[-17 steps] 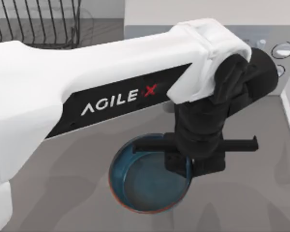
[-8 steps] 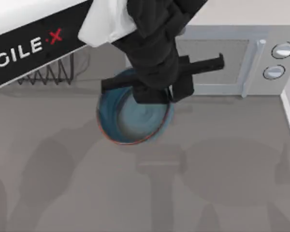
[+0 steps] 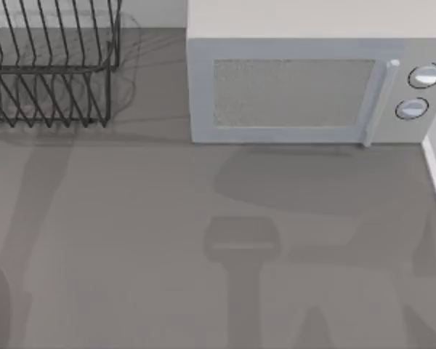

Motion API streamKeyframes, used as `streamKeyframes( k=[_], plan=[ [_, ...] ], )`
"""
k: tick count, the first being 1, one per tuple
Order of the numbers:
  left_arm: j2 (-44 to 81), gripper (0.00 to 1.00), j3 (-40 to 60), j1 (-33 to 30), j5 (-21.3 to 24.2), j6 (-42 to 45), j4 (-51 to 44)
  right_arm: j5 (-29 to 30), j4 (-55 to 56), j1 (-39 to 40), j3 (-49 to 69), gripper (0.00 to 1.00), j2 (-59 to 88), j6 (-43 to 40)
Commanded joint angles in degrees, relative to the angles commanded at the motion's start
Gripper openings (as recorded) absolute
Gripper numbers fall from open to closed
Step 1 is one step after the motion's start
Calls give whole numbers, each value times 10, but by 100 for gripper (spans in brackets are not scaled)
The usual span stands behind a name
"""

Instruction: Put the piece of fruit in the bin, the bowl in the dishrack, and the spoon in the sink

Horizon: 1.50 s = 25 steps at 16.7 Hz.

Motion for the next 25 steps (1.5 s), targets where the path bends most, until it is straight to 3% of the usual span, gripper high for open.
streamKeyframes(
  k=[3, 6, 13, 18, 25],
  plan=[
    [-125, 0, -88, 91, 30, 95, 74, 0, 0, 0, 0, 100, 0, 0],
    [-198, 0, -154, 140, 53, 158, 110, 0, 0, 0, 0, 100, 0, 0],
    [-216, 0, -171, 155, 59, 176, 123, 0, 0, 0, 0, 100, 0, 0],
    [-125, 0, -177, 146, 52, 176, 215, 0, 0, 0, 0, 100, 0, 0],
    [123, 0, -225, 117, 26, 180, 520, 0, 0, 0, 0, 100, 0, 0]
  ],
)
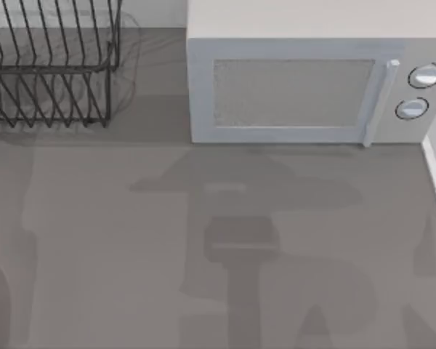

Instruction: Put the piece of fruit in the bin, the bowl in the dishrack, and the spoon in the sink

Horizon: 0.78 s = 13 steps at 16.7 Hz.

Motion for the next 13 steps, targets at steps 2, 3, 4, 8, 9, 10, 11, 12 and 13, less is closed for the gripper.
streamKeyframes(
  k=[2, 3, 4, 8, 9, 10, 11, 12, 13],
  plan=[
    [61, 0, -19, -9, -8, 1, 86, 0, 0, 0, 0, 100, 0, 0],
    [87, 0, -28, -14, -12, 1, 121, 0, 0, 0, 0, 100, 0, 0],
    [109, 0, -36, -17, -15, 0, 151, 0, 0, 0, 0, 100, 0, 0],
    [154, 0, -56, -26, -23, -2, 208, 0, 0, 0, 0, 100, 0, 0],
    [154, 0, -56, -26, -23, -2, 208, 0, 0, 0, 0, 100, 0, 0],
    [154, 0, -56, -26, -23, -2, 208, 0, 0, 0, 0, 100, 0, 0],
    [154, 0, -56, -26, -23, -2, 208, 0, 0, 0, 0, 100, 0, 0],
    [154, 0, -56, -26, -23, -2, 208, 0, 0, 0, 0, 100, 0, 0],
    [154, 8, -56, -26, -23, -2, 208, 0, 0, 0, 0, 100, 0, 0]
  ],
)
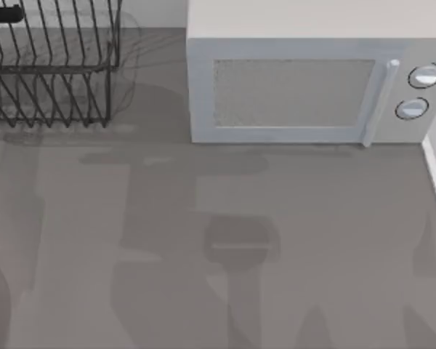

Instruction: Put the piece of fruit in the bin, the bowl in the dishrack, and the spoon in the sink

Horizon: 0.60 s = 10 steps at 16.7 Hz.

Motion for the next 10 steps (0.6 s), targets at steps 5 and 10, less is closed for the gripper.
streamKeyframes(
  k=[5, 10],
  plan=[
    [0, 45, 0, 0, 0, 0, 0, 0, 0, 0, 0, 100, 0, 0],
    [0, 83, 0, 0, 0, 0, 0, 0, 0, 0, 0, 100, 0, 0]
  ],
)
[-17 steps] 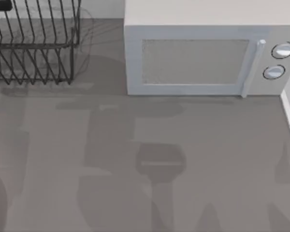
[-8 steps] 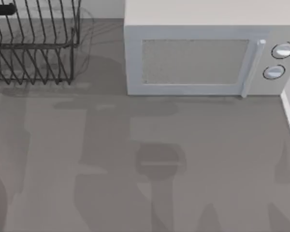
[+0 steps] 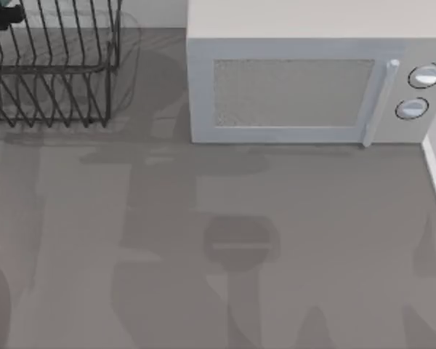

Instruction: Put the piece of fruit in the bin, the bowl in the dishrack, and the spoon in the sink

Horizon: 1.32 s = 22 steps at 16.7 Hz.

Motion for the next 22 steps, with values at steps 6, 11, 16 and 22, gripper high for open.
streamKeyframes(
  k=[6, 11, 16, 22],
  plan=[
    [0, 100, 0, 0, 0, 0, 0, 0, 0, 0, 0, 100, 0, 0],
    [0, 100, 0, 1, 0, 0, 0, 0, 0, 0, 0, 100, 0, 0],
    [-62, 100, -33, -2, -3, -3, -30, 0, 0, 0, 0, 100, 0, 0],
    [-331, 100, -170, -11, -20, -3, -153, 0, 0, 0, 0, 100, 0, 0]
  ],
)
